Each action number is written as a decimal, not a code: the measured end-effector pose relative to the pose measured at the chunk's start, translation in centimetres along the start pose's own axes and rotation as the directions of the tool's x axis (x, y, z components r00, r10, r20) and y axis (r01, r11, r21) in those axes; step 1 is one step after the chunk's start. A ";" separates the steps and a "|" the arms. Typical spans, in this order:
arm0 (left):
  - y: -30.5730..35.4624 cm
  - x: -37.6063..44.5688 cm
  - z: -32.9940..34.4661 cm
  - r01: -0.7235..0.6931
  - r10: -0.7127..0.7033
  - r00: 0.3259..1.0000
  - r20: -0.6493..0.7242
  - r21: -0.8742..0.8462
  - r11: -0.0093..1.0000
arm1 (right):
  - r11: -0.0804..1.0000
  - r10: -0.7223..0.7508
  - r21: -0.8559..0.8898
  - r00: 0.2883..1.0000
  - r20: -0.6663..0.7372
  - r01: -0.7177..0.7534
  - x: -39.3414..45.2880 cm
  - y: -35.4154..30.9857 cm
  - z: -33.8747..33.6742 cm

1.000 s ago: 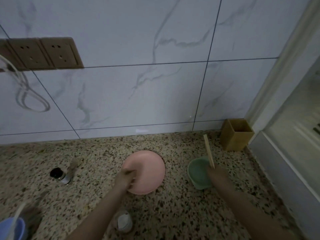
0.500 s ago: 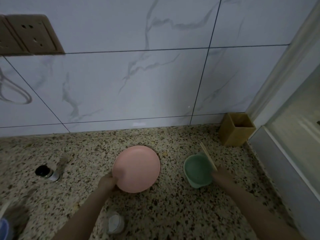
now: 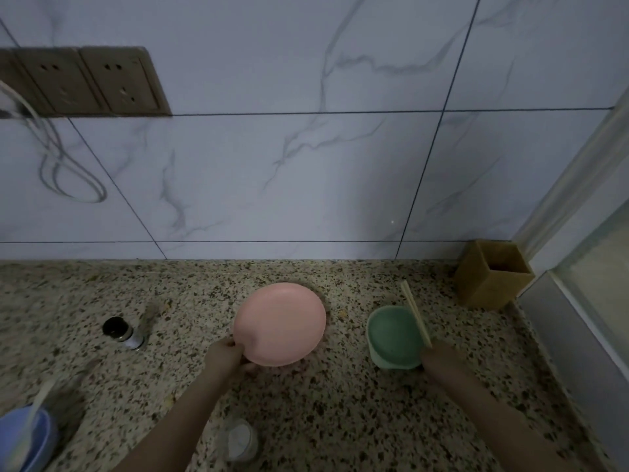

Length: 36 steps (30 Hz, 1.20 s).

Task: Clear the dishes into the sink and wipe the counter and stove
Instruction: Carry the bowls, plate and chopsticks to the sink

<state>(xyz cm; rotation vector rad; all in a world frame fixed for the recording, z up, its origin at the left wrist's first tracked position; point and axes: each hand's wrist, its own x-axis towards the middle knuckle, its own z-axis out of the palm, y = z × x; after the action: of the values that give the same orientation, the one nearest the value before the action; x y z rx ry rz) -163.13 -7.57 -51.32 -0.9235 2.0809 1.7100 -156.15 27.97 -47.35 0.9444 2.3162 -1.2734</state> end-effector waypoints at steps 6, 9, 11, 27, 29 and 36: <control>0.6 -2.8 -3.0 -0.020 0.007 0.998 -0.064 -0.213 0.977 | 0.984 -0.173 0.025 0.985 -0.021 0.174 -0.3 -5.4 2.9; 0.5 -4.8 -5.0 -0.034 0.008 0.996 -0.093 -0.273 0.961 | 0.968 -0.248 0.040 0.969 -0.019 0.249 -0.4 -8.0 4.7; 0.1 -6.2 -6.8 -0.054 0.020 0.992 -0.122 -0.287 0.956 | 0.956 -0.290 0.056 0.957 0.010 0.289 -0.8 -10.0 6.2; -10.8 -18.7 -29.1 -0.195 -0.042 0.909 -0.414 -0.513 0.836 | 0.816 -0.551 0.038 0.757 0.350 0.577 -20.8 -19.2 23.3; -12.9 -21.3 -32.0 -0.218 -0.042 0.897 -0.441 -0.520 0.826 | 0.802 -0.565 0.045 0.731 0.384 0.596 -24.4 -19.4 25.9; -22.7 -28.9 -42.0 -0.268 -0.062 0.825 -0.562 -0.485 0.832 | 0.730 -0.596 0.029 0.615 0.517 0.683 -36.7 -17.3 34.8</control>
<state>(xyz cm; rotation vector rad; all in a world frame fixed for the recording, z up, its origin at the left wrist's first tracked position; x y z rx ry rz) -119.85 -41.28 -41.02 -1.6867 1.9956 2.3972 -142.38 -22.11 -34.72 -0.3369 2.3235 -1.3096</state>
